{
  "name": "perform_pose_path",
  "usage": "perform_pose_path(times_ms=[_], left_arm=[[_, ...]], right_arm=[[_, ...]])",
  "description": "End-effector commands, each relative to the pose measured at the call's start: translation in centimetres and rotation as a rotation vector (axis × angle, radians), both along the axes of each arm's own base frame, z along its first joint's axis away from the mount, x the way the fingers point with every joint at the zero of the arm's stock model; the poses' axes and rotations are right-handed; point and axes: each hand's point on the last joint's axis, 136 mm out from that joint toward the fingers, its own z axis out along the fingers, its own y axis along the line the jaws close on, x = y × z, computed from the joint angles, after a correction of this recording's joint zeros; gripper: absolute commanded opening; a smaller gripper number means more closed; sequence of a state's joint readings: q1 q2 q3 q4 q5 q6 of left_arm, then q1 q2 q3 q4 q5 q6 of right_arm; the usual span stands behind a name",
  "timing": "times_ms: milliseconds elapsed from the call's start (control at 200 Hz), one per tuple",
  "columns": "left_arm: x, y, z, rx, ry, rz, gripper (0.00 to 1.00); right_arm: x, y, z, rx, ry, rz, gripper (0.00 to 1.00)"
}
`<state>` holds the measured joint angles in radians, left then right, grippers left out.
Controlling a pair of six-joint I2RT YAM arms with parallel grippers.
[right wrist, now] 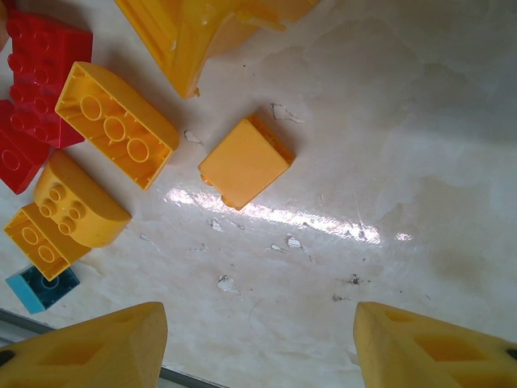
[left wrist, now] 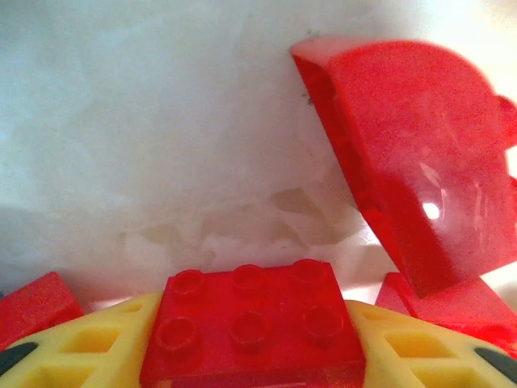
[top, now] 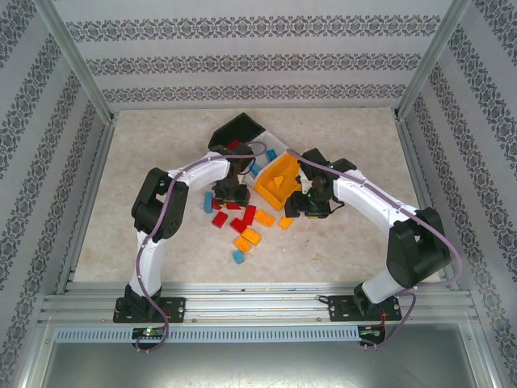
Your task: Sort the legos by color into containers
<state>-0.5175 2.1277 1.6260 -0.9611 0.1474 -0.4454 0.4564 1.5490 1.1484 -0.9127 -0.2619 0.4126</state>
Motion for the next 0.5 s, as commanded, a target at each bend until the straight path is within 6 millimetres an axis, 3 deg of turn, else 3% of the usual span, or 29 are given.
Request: perform_pose_path(times_ms=[0,260,495], left_arm=[[0.1,0.3,1.3,0.035,-0.013,-0.003,0.49],[2.9,2.2,7.1,0.026,-0.123,0.033,0.49],[9.8,4.5,11.4,-0.064,-0.268,0.160,0.49]], right_arm=[[-0.7,-0.2,0.1,-0.015,-0.002,0.010,0.64],[-0.7,-0.2,-0.2,-0.020,0.005,0.015,0.64],[-0.6,-0.3,0.0,-0.025,-0.001,0.011,0.64]])
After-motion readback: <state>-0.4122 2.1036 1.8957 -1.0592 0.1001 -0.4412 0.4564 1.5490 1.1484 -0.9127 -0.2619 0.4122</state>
